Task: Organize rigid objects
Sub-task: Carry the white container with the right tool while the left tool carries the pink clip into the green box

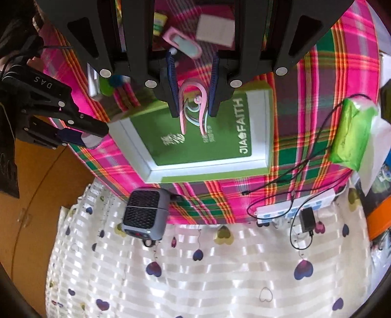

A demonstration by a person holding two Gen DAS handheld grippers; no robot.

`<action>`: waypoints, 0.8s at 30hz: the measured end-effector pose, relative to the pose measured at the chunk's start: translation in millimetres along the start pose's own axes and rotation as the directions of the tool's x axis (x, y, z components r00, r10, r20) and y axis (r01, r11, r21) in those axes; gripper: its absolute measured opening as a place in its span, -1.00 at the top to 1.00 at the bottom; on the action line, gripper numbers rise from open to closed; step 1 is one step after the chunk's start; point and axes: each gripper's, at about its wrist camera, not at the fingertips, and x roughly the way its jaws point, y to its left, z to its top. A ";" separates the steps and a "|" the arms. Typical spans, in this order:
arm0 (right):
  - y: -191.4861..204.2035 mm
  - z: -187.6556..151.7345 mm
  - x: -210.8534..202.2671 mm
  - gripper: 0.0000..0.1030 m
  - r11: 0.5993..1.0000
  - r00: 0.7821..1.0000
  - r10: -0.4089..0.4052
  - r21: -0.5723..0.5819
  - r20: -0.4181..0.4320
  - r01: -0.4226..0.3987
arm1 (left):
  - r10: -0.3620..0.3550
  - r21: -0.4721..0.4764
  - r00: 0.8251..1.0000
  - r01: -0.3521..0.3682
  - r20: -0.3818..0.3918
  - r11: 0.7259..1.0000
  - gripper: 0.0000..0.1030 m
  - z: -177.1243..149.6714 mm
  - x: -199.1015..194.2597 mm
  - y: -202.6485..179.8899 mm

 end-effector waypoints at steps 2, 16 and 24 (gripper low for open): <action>-4.2 5.6 8.5 0.37 1.000 1.000 -0.003 0.011 -0.008 0.003 | 0.010 0.010 1.000 -0.010 -0.001 1.000 0.57 6.0 7.2 2.1; -23.9 37.5 76.7 0.37 0.999 0.997 -0.006 0.038 -0.078 0.009 | 0.019 0.008 0.997 -0.019 -0.078 1.000 0.57 29.1 69.7 20.6; -27.8 46.5 101.8 0.37 1.000 0.994 -0.011 0.028 -0.111 0.014 | 0.045 -0.006 0.994 -0.046 -0.096 0.999 0.57 34.6 89.6 29.1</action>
